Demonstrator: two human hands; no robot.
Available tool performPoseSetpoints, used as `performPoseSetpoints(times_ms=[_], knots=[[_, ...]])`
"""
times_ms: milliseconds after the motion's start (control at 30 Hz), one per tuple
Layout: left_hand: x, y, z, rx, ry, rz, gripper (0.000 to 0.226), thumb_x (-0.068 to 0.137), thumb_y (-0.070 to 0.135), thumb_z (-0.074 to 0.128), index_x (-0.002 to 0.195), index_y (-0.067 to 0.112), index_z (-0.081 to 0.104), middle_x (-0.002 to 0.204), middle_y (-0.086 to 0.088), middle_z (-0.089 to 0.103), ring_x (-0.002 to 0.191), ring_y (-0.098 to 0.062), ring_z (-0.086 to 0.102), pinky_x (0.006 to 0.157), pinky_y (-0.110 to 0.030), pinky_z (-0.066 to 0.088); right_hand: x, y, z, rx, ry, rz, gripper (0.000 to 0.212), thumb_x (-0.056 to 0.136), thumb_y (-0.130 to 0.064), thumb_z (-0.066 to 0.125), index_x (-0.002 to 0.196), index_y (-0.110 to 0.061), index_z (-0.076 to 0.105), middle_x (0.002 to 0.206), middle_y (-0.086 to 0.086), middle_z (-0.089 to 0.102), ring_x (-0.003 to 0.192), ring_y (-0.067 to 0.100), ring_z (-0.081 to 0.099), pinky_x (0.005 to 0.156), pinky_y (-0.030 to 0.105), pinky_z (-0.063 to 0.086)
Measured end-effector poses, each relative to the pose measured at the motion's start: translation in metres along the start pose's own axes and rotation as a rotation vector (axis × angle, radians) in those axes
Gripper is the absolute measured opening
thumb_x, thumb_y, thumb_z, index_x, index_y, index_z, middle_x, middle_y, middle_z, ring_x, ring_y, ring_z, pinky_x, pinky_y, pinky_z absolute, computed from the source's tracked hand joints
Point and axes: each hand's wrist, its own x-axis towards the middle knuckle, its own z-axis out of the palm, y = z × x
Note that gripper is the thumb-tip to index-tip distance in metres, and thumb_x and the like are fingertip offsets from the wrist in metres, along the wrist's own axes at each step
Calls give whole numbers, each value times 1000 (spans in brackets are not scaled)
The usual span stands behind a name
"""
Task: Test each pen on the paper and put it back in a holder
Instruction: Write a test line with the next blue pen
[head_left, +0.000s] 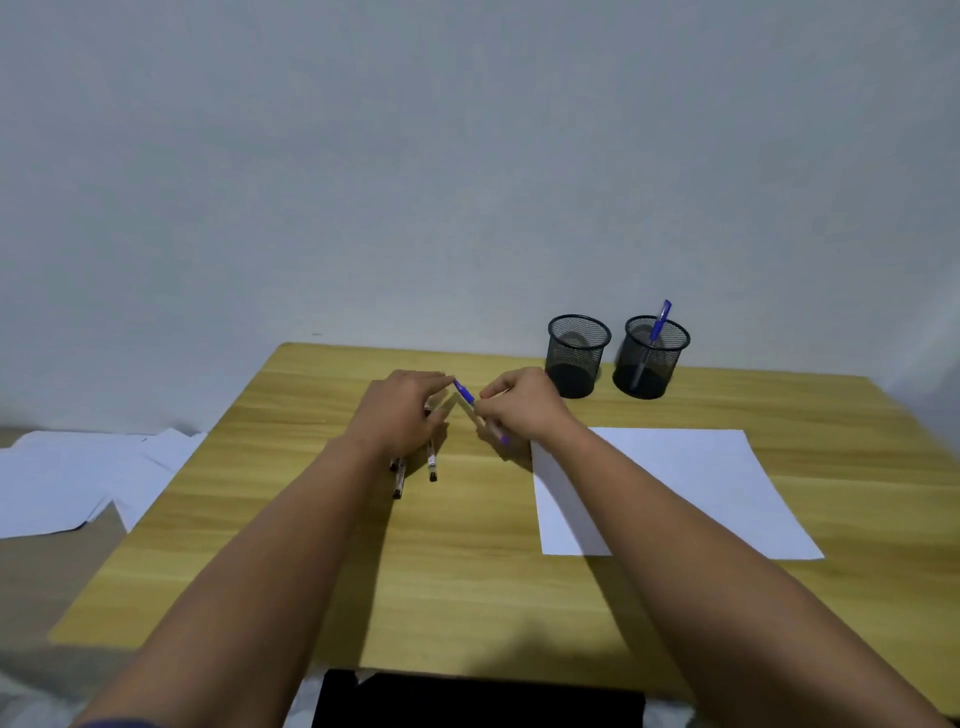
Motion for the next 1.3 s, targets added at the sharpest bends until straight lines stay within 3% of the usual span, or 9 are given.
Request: performPoseSetpoints(times_ms=[67, 233, 333, 467, 700, 833, 1033, 1167, 1300], knots=[[1, 11, -4, 5, 34, 10, 46, 94, 36, 64, 139, 28, 60, 138, 6, 64, 128, -24, 55, 98, -41, 47, -8, -2, -26, 96, -26, 3, 8, 84, -1, 79, 84, -7, 75, 56, 4, 66, 45, 9, 56, 55, 24, 50], [5, 41, -17, -24, 139, 79, 30, 95, 34, 66, 123, 27, 71, 112, 7, 74, 109, -23, 62, 86, -40, 49, -32, -2, -78, 281, -66, 41, 24, 86, -4, 84, 109, 1, 79, 89, 10, 74, 78, 17, 70, 73, 30, 55], [4, 63, -24, -117, 145, 79, 23, 96, 33, 66, 115, 25, 76, 103, 9, 76, 99, -21, 62, 82, -40, 50, -45, -1, -96, 492, 28, 47, 21, 88, -4, 83, 108, 3, 78, 78, 10, 70, 65, 16, 64, 60, 25, 50], [0, 94, -29, -297, 135, 59, 19, 94, 35, 69, 108, 27, 78, 98, 12, 77, 90, -14, 67, 78, -34, 51, -60, 6, -104, 679, 89, 60, 9, 92, -17, 83, 93, -10, 77, 79, 8, 70, 62, 13, 64, 59, 21, 54], [-10, 146, -31, -449, 71, 88, 19, 99, 36, 61, 96, 25, 76, 83, 9, 75, 66, 4, 59, 61, -25, 41, -82, 20, -105, 758, 155, 14, 19, 105, -32, 67, 95, -17, 72, 68, -4, 63, 52, 8, 52, 54, 23, 42], [-15, 162, -22, -526, 8, 70, 37, 106, 37, 45, 85, 17, 68, 78, 4, 70, 70, -14, 60, 65, -34, 44, -83, 26, -106, 752, 212, 37, 25, 109, -33, 60, 91, -17, 66, 62, -5, 59, 46, 8, 47, 53, 25, 36], [-12, 186, -8, -431, -66, 22, 48, 109, 33, 34, 89, 0, 63, 72, -4, 58, 68, -20, 51, 63, -36, 35, -65, 29, -105, 662, 343, 193, 30, 107, -25, 55, 81, -13, 63, 49, -5, 49, 39, 12, 36, 48, 24, 30], [1, 185, -12, -483, -83, -41, 50, 109, 30, 35, 87, -5, 63, 84, -19, 67, 73, -25, 53, 65, -34, 37, -45, 20, -100, 635, 368, 229, 29, 101, -19, 55, 74, -13, 62, 55, 2, 49, 43, 20, 34, 45, 25, 29], [3, 169, -8, -483, -139, -85, 51, 109, 33, 38, 81, 0, 66, 68, 1, 59, 66, -18, 52, 62, -21, 38, -17, 31, -117, 633, 491, 283, 15, 104, -20, 51, 96, -12, 62, 73, 6, 59, 48, 19, 45, 44, 24, 34]])
